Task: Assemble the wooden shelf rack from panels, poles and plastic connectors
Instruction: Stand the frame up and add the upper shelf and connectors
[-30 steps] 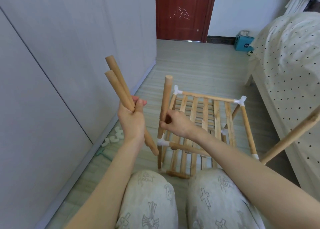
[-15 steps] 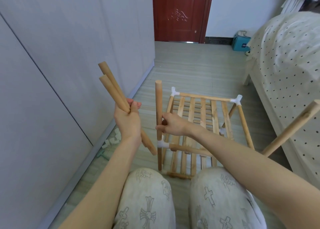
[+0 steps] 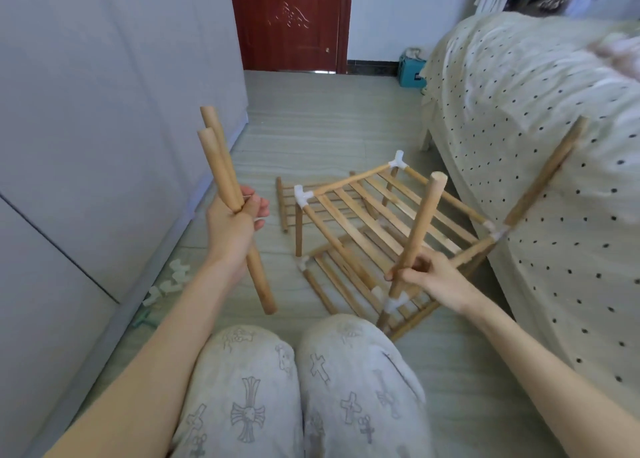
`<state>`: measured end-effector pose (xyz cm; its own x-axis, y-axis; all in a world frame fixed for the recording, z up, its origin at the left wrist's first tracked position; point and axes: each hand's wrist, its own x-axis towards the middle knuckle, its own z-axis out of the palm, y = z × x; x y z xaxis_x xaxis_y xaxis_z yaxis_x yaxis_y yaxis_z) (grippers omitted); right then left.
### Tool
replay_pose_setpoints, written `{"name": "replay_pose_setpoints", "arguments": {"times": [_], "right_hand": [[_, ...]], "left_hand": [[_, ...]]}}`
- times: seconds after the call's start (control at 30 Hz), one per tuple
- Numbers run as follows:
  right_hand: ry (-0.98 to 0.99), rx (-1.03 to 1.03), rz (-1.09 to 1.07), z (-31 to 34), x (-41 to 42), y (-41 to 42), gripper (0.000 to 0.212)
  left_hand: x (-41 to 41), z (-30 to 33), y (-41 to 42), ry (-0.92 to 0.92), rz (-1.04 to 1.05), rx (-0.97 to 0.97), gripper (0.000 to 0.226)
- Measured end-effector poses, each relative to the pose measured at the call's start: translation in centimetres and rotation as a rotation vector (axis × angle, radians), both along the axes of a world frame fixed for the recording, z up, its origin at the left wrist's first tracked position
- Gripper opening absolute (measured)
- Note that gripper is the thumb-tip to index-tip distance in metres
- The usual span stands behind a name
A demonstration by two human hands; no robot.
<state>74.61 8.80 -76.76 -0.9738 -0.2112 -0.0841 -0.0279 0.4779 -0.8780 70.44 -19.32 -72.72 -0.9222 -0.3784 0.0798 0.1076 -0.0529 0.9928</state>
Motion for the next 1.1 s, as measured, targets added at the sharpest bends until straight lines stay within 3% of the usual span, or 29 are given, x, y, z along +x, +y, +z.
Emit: {"name": "replay_pose_setpoints", "arguments": {"times": [0.1, 0.3, 0.37, 0.5, 0.57, 0.7, 0.8, 0.87, 1.1], "right_hand": [[0.087, -0.060, -0.213, -0.8, 0.7, -0.2, 0.005], [0.072, -0.402, -0.642, -2.4, -0.4, -4.3, 0.034], [0.097, -0.429, -0.644, -2.8, -0.6, -4.3, 0.036], [0.080, -0.408, -0.400, -2.8, -0.3, -2.2, 0.050], [0.056, -0.389, -0.331, -2.7, -0.1, -1.2, 0.054], [0.031, -0.406, -0.262, -2.7, 0.2, 0.2, 0.056], [0.030, -0.415, -0.222, -2.7, 0.3, 0.6, 0.054], [0.024, -0.435, -0.203, -2.8, 0.1, 0.8, 0.051], [-0.003, -0.418, -0.194, -3.0, -0.3, 2.5, 0.053]], "left_hand": [[-0.2, 0.1, 1.5, -0.023, -0.089, -0.032, 0.021], [-0.5, -0.5, 2.8, -0.059, -0.139, -0.040, 0.020], [-0.8, -1.5, 2.8, -0.097, -0.188, -0.040, 0.019], [-1.8, -5.0, 2.1, -0.287, -0.379, -0.129, 0.016], [-2.9, -7.1, 2.3, -0.337, -0.446, -0.336, 0.021], [-6.3, -9.6, 3.8, -0.113, -0.683, -1.042, 0.029], [-8.5, -11.0, 5.0, -0.032, -0.921, -1.346, 0.056], [-9.1, -11.9, 5.5, -0.016, -0.985, -1.555, 0.061], [-7.8, -11.8, 7.4, 0.081, -0.814, -1.810, 0.055]]}}
